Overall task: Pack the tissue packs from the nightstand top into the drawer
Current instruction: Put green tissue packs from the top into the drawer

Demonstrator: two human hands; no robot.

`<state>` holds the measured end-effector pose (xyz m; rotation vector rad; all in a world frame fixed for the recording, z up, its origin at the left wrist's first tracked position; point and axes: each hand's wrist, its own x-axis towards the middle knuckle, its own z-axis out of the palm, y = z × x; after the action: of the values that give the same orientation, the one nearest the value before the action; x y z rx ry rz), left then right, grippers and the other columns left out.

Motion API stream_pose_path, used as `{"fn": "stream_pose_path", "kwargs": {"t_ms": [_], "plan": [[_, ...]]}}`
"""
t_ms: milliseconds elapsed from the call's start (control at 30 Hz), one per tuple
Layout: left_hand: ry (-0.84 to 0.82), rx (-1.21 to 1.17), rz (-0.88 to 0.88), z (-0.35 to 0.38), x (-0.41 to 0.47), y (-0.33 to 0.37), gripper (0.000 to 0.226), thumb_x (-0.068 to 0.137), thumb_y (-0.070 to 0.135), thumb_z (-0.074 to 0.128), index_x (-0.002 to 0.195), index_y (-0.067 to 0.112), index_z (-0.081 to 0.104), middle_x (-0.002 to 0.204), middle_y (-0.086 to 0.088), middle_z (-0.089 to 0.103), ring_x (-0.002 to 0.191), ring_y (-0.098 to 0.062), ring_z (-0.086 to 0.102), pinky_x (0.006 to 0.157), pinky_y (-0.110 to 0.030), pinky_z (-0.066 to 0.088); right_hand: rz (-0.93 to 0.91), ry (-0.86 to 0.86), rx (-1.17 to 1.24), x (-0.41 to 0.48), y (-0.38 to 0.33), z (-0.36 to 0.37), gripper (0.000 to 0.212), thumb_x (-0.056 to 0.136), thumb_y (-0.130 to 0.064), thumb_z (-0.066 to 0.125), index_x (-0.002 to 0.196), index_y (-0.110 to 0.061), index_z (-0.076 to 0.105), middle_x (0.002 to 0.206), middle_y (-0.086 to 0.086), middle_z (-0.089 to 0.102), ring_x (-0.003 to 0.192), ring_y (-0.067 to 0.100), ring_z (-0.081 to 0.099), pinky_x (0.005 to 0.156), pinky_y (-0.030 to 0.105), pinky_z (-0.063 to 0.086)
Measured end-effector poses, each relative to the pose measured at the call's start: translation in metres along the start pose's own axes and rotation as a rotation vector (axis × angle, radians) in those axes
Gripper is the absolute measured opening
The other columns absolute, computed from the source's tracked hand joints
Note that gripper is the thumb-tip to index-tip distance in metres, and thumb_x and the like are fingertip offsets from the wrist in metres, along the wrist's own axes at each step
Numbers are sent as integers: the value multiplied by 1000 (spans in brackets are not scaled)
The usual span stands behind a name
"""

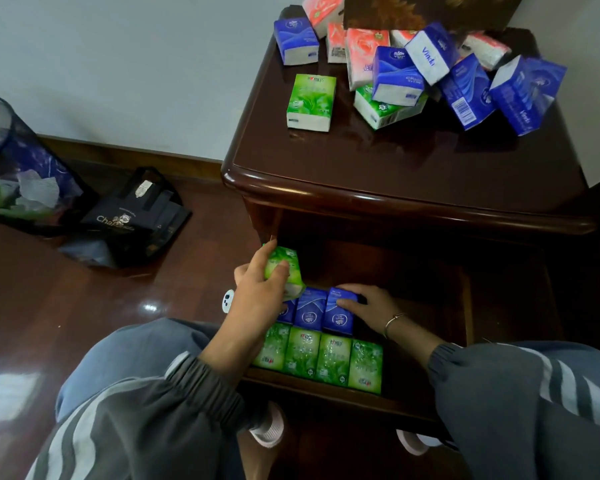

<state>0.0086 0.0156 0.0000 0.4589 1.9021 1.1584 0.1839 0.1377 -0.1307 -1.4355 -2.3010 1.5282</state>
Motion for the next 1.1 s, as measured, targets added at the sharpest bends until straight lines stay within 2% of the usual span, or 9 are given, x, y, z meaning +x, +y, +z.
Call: {"fn": "stream_pose_path", "kwargs": {"t_ms": [200,300,367,433,500,567,700,900,1100], "plan": [[-67,-32,-6,2,-1,0,63,96,31,53,148,41,20,141,0,35,109,-22,59,87,-41,56,44,-189,-248,-5,5,8,60,96,-48,40,149,-27,22,155,2,27,143,19,22,110,23,17],[-104,-110,-3,6,-1,-1,72,93,30,59,148,40,14,136,-1,48,99,-16,66,69,-25,57,141,-119,-348,-8,-1,5,62,95,-59,22,150,-35,9,159,-8,12,147,18,-3,115,41,2],[-131,-147,-4,7,0,-2,80,89,32,64,147,42,11,135,-5,52,88,-12,70,64,-20,53,113,47,-290,-15,-18,3,55,97,-51,29,145,-23,33,153,0,32,145,22,16,113,33,14],[-166,-165,-16,6,-1,-2,89,83,35,70,147,45,9,138,-18,50,88,-18,72,70,-23,51,62,259,-67,-27,-44,2,38,98,-37,41,115,-13,64,122,9,63,120,26,53,90,24,36],[-203,-206,-9,7,-4,-2,87,81,33,74,146,38,15,119,-17,65,86,-22,72,77,-30,53,44,395,227,-47,-74,-1,29,97,-34,43,95,-20,68,95,3,71,96,21,65,81,31,46],[-248,-246,22,10,-5,-3,74,81,30,75,140,27,31,96,-7,75,83,-23,72,83,-36,55,26,425,430,-66,-99,-9,20,95,-39,45,98,-30,63,94,-6,68,94,14,64,86,35,50],[-403,-148,109,13,-19,1,55,73,45,75,122,38,52,100,0,72,80,-17,70,71,-26,55,-20,305,550,-105,-127,-37,27,90,-34,59,116,-26,59,109,-5,65,102,9,62,91,29,51],[-418,-419,90,25,-49,4,40,85,49,59,117,24,58,108,-3,68,99,-17,68,79,-35,57,85,382,795,-151,-128,-51,18,86,-10,65,103,-10,60,82,0,65,68,8,63,55,16,50],[-346,-608,19,25,-70,17,25,99,5,40,115,20,54,117,-12,60,96,-24,67,71,-32,58,125,482,1178,-184,-128,-74,11,90,-6,58,91,-17,58,85,7,65,72,17,61,70,26,52]]}}
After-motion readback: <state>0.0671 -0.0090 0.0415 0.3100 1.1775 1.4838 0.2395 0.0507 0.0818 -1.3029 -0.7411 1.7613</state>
